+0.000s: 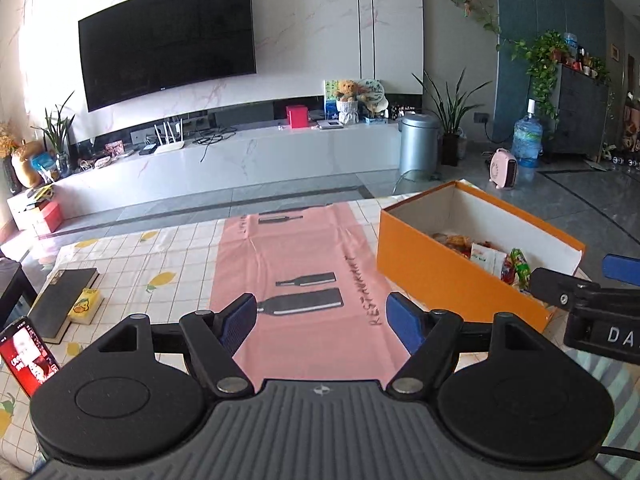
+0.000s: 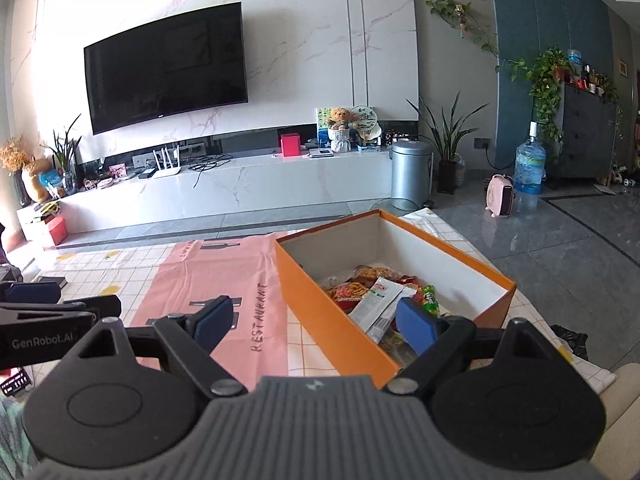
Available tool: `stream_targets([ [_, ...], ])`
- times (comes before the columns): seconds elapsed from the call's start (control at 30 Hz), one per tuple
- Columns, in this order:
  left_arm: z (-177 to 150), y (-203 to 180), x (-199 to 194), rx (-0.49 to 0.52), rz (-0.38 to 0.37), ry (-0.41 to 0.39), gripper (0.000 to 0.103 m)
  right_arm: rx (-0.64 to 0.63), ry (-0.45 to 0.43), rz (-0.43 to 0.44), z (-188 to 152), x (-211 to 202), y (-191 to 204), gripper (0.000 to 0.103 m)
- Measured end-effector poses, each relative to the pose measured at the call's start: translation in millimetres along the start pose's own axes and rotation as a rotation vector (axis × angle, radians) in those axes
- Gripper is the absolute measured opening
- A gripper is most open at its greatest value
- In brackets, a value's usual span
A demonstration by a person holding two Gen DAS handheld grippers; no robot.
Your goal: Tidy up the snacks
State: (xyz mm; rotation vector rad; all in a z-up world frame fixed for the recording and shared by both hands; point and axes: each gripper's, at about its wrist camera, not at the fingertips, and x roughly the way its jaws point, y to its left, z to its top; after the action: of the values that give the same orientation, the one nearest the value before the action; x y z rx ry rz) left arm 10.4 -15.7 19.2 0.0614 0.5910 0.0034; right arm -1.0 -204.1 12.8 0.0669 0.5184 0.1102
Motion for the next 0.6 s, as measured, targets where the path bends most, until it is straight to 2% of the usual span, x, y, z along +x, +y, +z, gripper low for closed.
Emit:
stream_targets([
  [0.6,-29,20,15,0.003,0.017,0.098,0.087,-0.057,0.06,-0.004,-18,19,23,0.092],
])
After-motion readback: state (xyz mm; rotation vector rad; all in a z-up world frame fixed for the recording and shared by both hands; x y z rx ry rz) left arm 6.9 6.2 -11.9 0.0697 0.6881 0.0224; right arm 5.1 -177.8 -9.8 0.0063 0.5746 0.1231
